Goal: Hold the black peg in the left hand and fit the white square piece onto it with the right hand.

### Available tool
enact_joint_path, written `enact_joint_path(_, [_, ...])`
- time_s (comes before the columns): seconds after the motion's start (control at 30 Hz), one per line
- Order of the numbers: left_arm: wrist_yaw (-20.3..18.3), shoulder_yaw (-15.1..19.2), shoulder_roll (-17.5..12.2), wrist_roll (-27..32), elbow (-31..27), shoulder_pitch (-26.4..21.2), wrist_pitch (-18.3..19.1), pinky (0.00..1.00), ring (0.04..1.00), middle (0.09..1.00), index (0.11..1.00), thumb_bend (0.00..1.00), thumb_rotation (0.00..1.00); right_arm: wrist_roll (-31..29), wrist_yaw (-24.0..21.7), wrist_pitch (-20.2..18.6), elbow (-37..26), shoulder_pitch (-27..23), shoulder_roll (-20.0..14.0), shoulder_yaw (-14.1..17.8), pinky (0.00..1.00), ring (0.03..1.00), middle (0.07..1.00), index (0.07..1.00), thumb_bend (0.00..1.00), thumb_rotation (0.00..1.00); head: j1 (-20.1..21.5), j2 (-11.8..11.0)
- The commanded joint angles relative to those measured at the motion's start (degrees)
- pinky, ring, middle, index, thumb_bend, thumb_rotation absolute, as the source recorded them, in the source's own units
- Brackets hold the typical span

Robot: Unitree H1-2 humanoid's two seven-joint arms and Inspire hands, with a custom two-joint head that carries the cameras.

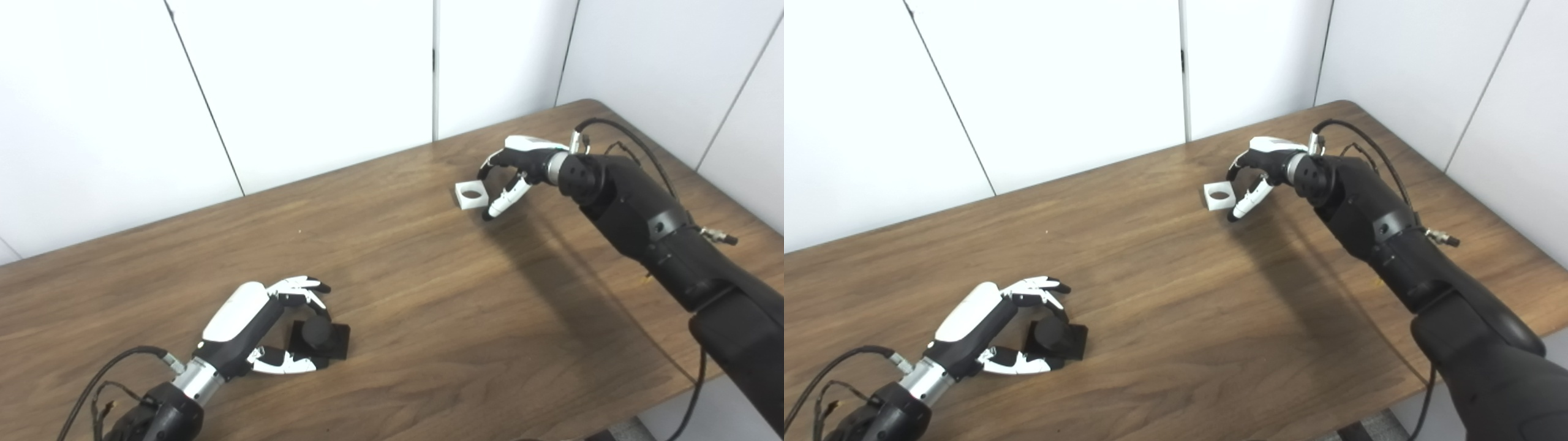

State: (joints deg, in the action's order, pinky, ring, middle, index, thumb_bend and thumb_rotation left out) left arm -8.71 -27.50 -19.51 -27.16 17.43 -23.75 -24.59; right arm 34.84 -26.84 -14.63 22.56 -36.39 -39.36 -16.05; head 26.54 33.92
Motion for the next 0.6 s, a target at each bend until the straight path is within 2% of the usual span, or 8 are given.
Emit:
enact_joint_path(0.0, [-3.64,-1.8,-2.67,-4.49,1.04,2.98,2.02,0.75,0.864,0.814,0.491,0.52,0.06,-0.28,1.56,1.98,0.33,-1.72,-0.15,0.04,0.79,0.921,0.913,0.788,0.75,0.32,-0.15,0.25])
enact_joint_path(0.3, [-3.93,-1.91,-2.7,-4.24,0.22,3.35,2.64,0.75,0.862,0.814,0.491,0.52,0.06,-0.28,3.57,3.36,2.76,-0.94,1.3,-0.82,0.78,0.906,0.901,0.76,0.73,0.3,-0.72,0.78])
enact_joint_path(0.57, [-4.4,-1.96,-2.84,-3.96,-0.43,3.49,3.28,0.76,0.864,0.818,0.491,0.52,0.06,-0.21,4.72,2.96,3.96,-0.39,2.01,-1.35,0.76,0.892,0.889,0.729,0.72,0.27,-0.83,1.16])
